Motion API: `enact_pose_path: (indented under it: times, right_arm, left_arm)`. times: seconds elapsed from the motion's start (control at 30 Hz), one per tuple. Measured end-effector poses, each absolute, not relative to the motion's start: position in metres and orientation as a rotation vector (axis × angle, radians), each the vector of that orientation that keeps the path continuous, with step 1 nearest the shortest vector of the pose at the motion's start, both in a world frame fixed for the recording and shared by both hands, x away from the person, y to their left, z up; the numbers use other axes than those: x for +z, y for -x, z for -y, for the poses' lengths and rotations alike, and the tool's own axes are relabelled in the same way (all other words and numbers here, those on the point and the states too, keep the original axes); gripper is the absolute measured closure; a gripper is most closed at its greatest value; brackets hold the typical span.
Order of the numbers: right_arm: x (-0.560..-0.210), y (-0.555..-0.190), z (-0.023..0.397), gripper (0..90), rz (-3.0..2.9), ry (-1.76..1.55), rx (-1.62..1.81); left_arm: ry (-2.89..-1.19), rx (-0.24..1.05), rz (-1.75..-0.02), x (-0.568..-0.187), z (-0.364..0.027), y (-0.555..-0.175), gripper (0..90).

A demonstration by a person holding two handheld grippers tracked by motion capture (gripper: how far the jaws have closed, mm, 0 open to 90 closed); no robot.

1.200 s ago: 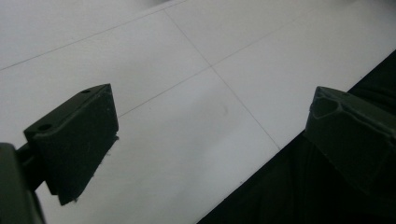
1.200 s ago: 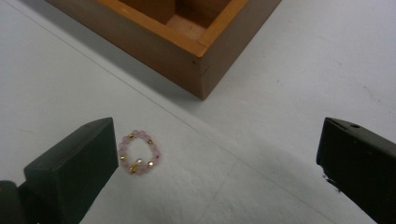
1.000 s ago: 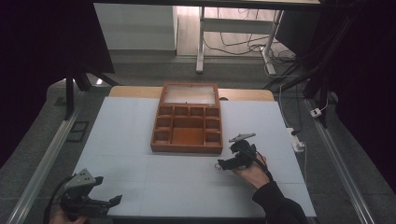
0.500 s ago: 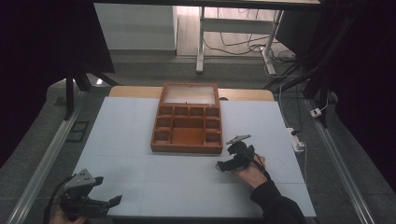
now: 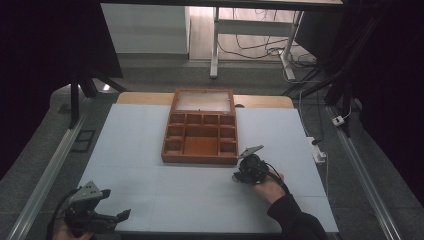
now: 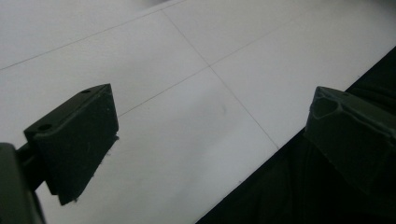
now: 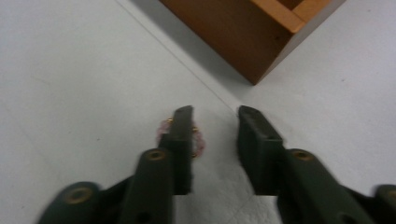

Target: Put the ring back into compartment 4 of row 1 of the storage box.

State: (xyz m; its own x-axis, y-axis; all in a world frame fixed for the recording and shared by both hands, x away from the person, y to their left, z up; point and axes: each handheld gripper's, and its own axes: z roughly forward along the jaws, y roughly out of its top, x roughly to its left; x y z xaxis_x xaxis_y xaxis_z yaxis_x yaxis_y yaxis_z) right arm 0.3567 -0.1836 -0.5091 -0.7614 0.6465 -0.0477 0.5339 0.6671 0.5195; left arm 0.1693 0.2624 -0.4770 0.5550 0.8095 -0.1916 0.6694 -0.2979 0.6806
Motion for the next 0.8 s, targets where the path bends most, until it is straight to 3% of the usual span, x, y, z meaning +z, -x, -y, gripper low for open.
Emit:
enact_pose_path:
  times: [0.03,0.13,0.8]
  right_arm:
    - [-0.508,-0.357,0.184,81.8,-2.666,-0.973,0.724]
    - [-0.508,-0.357,0.186,86.1,-2.671,-0.973,0.718]
    - [-0.493,-0.356,0.194,86.5,-2.626,-1.022,0.823]
  left_arm:
    - [-2.052,0.242,-1.185,-0.477,-0.262,-0.169,2.9]
    - [-2.053,0.244,-1.185,-0.477,-0.262,-0.169,2.9]
    - [-2.051,0.240,-1.183,-0.477,-0.262,-0.170,3.0]
